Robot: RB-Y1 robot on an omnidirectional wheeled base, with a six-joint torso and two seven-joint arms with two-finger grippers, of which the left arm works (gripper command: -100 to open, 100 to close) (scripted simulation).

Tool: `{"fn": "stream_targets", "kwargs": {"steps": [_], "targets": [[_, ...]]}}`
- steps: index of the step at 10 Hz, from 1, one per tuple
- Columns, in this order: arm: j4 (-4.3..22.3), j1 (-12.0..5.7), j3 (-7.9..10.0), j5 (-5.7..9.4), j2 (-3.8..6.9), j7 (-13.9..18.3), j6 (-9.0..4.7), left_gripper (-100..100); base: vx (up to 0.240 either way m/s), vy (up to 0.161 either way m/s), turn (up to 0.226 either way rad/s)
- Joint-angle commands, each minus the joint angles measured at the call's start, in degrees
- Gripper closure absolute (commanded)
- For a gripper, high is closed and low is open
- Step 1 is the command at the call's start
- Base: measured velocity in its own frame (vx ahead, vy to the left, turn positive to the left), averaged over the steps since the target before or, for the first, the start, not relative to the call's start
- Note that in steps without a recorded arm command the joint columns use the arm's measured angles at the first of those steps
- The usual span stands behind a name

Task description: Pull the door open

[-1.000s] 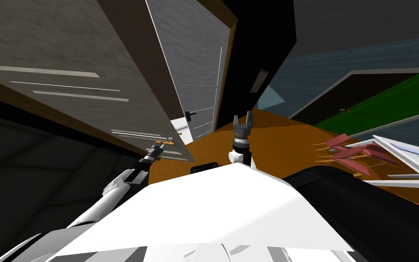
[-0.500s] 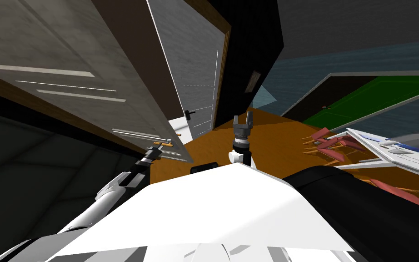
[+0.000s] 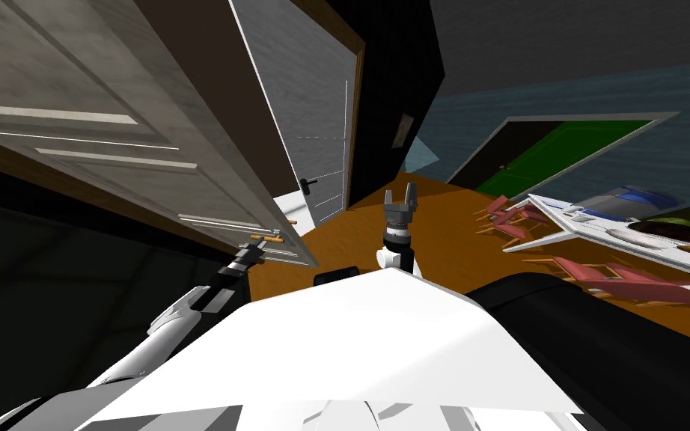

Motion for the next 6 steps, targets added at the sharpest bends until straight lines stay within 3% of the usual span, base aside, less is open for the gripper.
{"fn": "stream_targets", "kwargs": {"steps": [1, 3, 4, 5, 6], "targets": [[0.09, 0.78, -0.52, -0.28, 0.17, 0.37, -1.69, 100, -0.214, 0.169, -0.174], [0.75, 1.08, -0.73, -0.44, 0.53, 0.69, -3.34, 100, -0.205, 0.145, -0.158], [1.12, 0.48, -0.41, -0.28, 0.61, 0.58, -2.64, 100, -0.095, 0.062, -0.027], [2.80, 1.16, -0.35, -0.58, 0.87, 0.58, -5.49, 100, -0.017, 0.015, -0.010], [2.80, 1.16, -0.35, -0.58, 0.87, 0.58, -5.49, 100, 0.000, 0.000, 0.000]]}}
